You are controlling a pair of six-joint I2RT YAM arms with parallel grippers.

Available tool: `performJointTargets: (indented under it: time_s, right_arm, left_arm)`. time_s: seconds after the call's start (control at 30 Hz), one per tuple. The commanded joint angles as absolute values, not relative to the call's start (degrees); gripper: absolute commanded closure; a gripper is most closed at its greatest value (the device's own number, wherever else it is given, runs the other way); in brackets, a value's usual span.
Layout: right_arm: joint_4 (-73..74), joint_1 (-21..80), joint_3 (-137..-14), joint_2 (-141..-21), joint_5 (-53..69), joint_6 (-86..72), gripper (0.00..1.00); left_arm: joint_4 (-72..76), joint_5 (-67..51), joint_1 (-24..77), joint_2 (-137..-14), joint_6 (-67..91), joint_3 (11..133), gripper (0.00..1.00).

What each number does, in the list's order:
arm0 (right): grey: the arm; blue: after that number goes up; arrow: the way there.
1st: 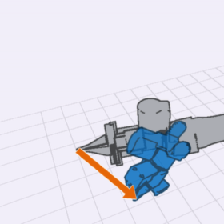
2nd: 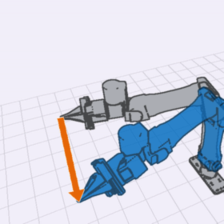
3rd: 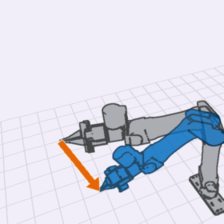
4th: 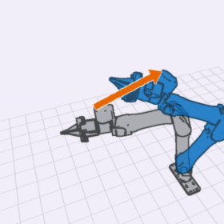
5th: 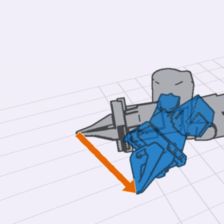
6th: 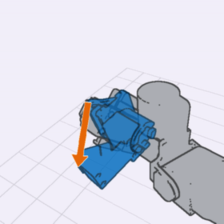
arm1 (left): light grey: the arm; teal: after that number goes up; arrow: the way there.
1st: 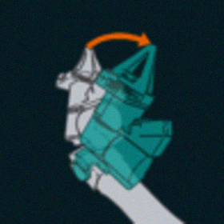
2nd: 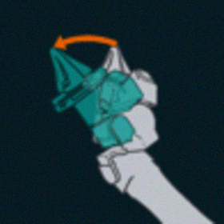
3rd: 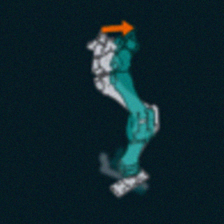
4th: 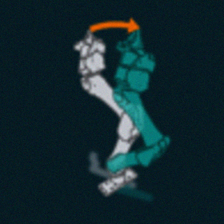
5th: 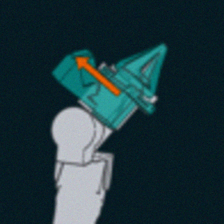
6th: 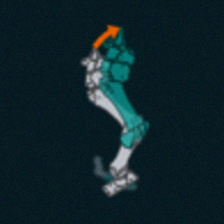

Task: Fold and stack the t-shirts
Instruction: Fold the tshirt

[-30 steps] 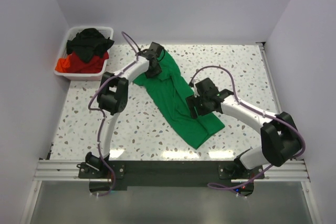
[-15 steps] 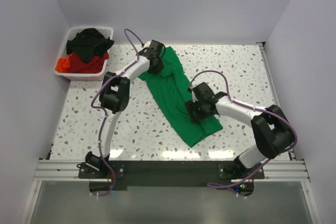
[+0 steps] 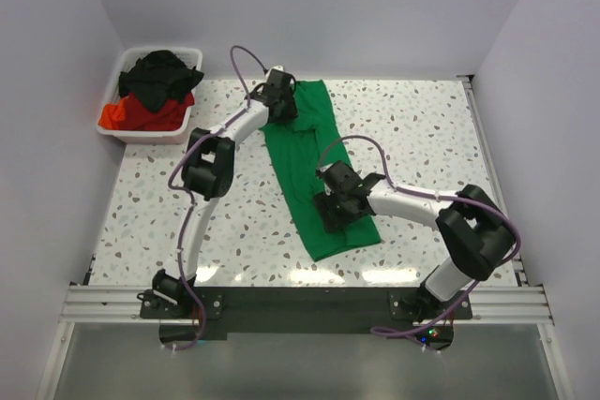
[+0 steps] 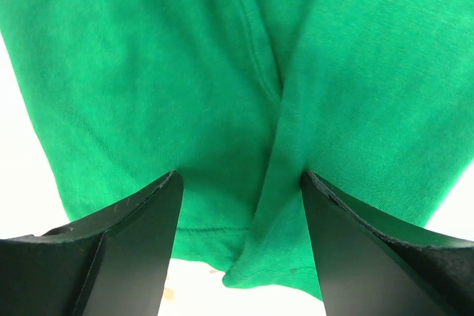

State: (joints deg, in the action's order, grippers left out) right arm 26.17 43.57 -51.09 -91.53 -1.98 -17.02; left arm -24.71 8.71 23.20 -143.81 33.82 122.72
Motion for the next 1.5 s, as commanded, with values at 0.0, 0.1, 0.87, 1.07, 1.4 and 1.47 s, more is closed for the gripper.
performJointTargets:
  time_s: [0.0,0.1,0.87,1.07,1.4,1.47]
  right_arm:
    - [25.7,46.7,-52.2,-93.2,-1.4,-24.0,0.31]
    - [24.8,49.2,-52.4,-94.0,-1.8,-27.0,0.31]
    - [27.8,65.0,-63.7,-97.3,-11.3,-32.4,0.32]
    - [33.1,65.0,-67.3,-90.5,-18.4,-31.0,0.32]
    - [39.9,59.8,-75.8,-89.5,-34.3,-37.7,0.30]
    - [41.6,57.5,-76.7,-91.6,-33.2,-39.1,0.31]
  left_arm:
    - [-19.6,4.3,22.7,-146.1,28.5,124.4,0.51]
    - [-18.3,2.1,22.8,-146.3,25.6,124.7,0.51]
    - [-13.4,-0.2,22.7,-134.9,16.7,116.7,0.48]
    - [-12.2,3.3,22.7,-125.5,16.3,112.8,0.49]
    - [-23.6,4.1,22.1,-109.1,22.8,98.8,0.49]
    - [-25.6,2.5,22.2,-104.7,25.1,94.7,0.50]
